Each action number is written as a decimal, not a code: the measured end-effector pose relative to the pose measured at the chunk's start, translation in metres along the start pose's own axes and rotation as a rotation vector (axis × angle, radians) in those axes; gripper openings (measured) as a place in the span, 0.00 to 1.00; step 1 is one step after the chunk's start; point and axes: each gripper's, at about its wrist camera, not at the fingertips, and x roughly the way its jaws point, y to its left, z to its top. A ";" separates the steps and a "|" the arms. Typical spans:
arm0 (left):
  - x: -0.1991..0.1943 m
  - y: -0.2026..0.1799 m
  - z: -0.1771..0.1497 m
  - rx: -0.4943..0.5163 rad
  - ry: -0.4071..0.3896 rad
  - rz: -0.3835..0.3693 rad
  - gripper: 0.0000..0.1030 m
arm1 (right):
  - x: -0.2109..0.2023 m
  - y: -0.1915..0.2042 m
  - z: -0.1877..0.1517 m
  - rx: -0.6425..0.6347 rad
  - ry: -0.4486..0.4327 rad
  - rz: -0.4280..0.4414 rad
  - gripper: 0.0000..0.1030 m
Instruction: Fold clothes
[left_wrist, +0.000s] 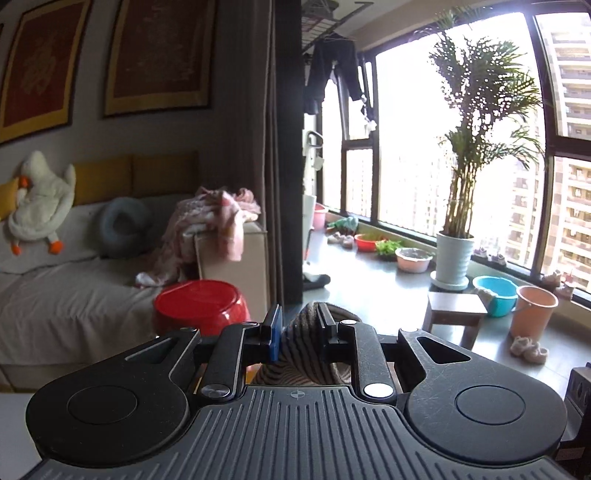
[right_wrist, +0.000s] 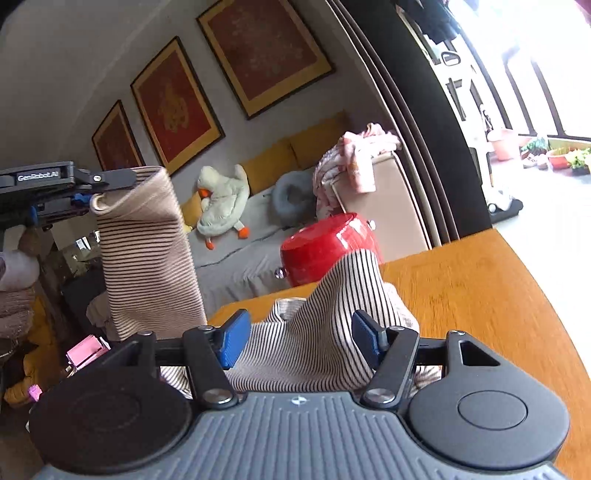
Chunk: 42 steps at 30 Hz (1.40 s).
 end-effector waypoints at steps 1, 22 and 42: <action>0.005 -0.005 -0.002 -0.001 0.008 -0.016 0.22 | -0.002 0.001 0.007 -0.032 -0.005 -0.013 0.60; 0.038 0.006 -0.169 -0.221 0.244 -0.260 0.81 | 0.072 -0.009 0.030 -0.290 0.190 -0.220 0.23; 0.049 0.030 -0.192 -0.364 0.247 -0.368 0.98 | 0.138 -0.007 0.059 -0.392 0.355 -0.186 0.32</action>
